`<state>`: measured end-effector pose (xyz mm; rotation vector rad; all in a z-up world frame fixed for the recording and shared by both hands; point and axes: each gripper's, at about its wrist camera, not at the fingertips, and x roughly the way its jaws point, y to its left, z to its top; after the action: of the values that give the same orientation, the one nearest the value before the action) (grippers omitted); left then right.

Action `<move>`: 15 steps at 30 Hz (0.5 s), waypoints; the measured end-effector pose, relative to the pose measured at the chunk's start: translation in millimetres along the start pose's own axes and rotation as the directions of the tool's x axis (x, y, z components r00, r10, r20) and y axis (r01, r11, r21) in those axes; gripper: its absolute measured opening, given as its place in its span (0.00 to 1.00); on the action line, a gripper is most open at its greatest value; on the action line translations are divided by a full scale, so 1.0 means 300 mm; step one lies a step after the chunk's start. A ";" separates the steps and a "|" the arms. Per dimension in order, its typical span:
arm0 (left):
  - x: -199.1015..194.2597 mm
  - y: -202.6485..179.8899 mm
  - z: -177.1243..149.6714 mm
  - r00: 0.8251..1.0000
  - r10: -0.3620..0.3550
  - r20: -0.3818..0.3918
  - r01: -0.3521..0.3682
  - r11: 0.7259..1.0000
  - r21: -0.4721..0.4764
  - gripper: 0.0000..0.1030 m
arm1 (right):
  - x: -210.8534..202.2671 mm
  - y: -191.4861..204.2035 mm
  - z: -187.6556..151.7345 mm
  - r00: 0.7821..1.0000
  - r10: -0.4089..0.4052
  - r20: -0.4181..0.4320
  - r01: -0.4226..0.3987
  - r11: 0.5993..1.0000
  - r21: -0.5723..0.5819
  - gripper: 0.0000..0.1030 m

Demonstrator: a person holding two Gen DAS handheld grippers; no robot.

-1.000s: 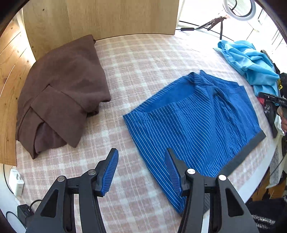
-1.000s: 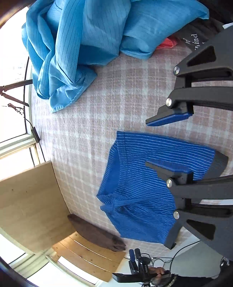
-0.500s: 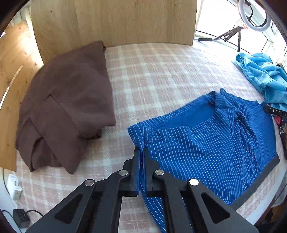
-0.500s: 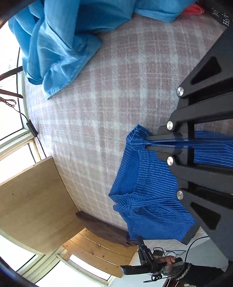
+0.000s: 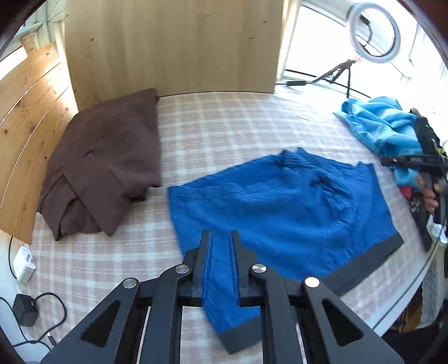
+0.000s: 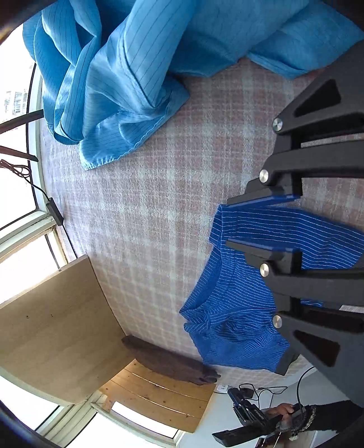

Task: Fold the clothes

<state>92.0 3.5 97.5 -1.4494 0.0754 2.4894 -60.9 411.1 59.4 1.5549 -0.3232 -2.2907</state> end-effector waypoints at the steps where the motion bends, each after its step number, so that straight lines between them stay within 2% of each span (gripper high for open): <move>1: -0.024 -0.095 -0.020 0.999 -0.036 0.007 0.036 0.999 0.033 0.22 | 0.014 0.000 0.013 1.000 -0.005 -0.015 0.004 1.000 -0.028 0.21; 3: 0.010 -0.314 -0.026 0.993 -0.120 0.011 0.118 0.987 0.111 0.33 | 0.037 -0.007 0.023 0.999 0.024 -0.043 -0.026 0.998 -0.059 0.21; 6: 0.070 -0.618 -0.044 0.979 -0.203 -0.005 0.201 0.963 0.177 0.35 | 0.075 -0.018 0.026 0.993 0.084 -0.088 -0.091 0.992 -0.085 0.21; 8: 0.117 -0.806 -0.068 0.981 -0.195 -0.017 0.193 0.947 0.258 0.39 | 0.100 -0.026 0.023 0.988 0.111 -0.111 -0.123 0.987 -0.101 0.26; 11: 0.171 -0.993 -0.085 0.990 -0.142 -0.023 0.141 0.932 0.335 0.41 | 0.135 -0.039 0.015 0.974 0.158 -0.160 -0.176 0.978 -0.109 0.29; 13: 0.212 -1.063 -0.078 0.999 -0.046 0.000 0.043 0.929 0.368 0.43 | 0.144 -0.039 0.010 0.968 0.182 -0.174 -0.204 0.971 -0.122 0.29; 15: 0.251 -1.100 -0.067 1.000 0.003 -0.006 0.000 0.926 0.378 0.43 | 0.147 -0.043 0.012 0.963 0.202 -0.179 -0.227 0.965 -0.131 0.29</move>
<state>155.4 333.3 50.6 -1.2904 0.5282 2.3036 -80.9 404.8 18.4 1.5390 -0.2561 -1.9611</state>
